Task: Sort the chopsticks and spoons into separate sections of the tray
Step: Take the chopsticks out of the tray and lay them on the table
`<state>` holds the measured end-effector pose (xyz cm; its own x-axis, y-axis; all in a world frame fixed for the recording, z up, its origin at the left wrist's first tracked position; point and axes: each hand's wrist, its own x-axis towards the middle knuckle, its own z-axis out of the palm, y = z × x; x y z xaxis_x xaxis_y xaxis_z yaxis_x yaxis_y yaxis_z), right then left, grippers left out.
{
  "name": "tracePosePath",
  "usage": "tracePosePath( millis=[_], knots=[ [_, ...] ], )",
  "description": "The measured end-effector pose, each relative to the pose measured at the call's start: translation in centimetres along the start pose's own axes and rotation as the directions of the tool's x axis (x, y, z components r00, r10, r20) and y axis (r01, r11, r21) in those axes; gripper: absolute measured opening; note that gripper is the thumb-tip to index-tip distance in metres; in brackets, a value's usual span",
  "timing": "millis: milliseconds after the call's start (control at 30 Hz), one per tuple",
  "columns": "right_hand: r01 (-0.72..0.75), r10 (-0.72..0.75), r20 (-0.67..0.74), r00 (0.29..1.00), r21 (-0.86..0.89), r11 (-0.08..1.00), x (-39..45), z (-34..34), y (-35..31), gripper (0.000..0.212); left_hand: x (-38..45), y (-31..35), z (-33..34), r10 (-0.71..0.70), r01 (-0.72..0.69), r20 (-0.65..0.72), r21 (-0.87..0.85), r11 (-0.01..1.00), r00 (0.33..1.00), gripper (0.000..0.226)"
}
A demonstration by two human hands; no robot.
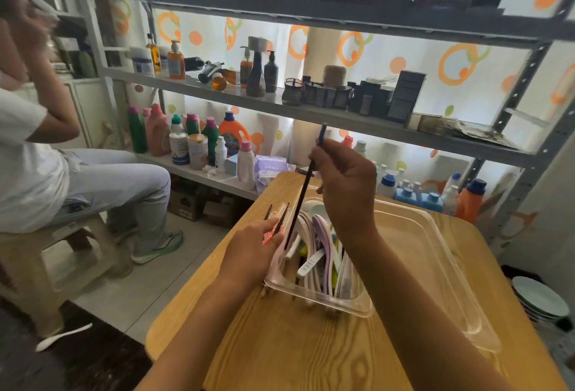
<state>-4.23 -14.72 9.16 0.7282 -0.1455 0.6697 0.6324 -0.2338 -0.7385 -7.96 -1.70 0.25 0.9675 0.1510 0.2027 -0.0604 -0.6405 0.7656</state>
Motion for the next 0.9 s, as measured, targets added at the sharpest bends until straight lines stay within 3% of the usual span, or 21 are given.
tracePosePath(
  millis=[200, 367, 567, 667, 900],
  knots=[
    [-0.122, 0.128, -0.074, 0.989, 0.076, 0.990, 1.8, 1.1, -0.7, 0.017, -0.6, 2.4, -2.2, 0.134, -0.154, -0.118, -0.181, 0.971, 0.984, 0.035],
    [-0.206, 0.214, -0.036, 0.976, 0.157, 0.966, 1.6, 2.2, -0.8, 0.015, -0.5, 1.6, -3.5, 0.190, -0.219, -0.174, -0.165, 0.962, 0.966, 0.026],
    [-0.308, 0.308, 0.122, 0.944, -0.016, 0.951, -0.5, 2.9, 1.8, 0.025, 0.3, -2.4, -3.1, 0.022, -0.035, -0.187, -0.066, 0.997, 0.982, 0.020],
    [-0.367, 0.387, 0.183, 0.904, -0.134, 0.920, -1.5, 2.4, 3.1, 0.016, 0.6, -4.2, -2.5, -0.073, 0.080, -0.184, 0.031, 0.996, 0.980, 0.019],
    [-0.418, 0.461, 0.216, 0.861, -0.218, 0.882, -2.9, 0.8, 4.7, 0.022, 0.5, -6.2, -0.8, -0.199, 0.220, -0.107, 0.251, 0.943, 0.974, 0.020]
  ],
)
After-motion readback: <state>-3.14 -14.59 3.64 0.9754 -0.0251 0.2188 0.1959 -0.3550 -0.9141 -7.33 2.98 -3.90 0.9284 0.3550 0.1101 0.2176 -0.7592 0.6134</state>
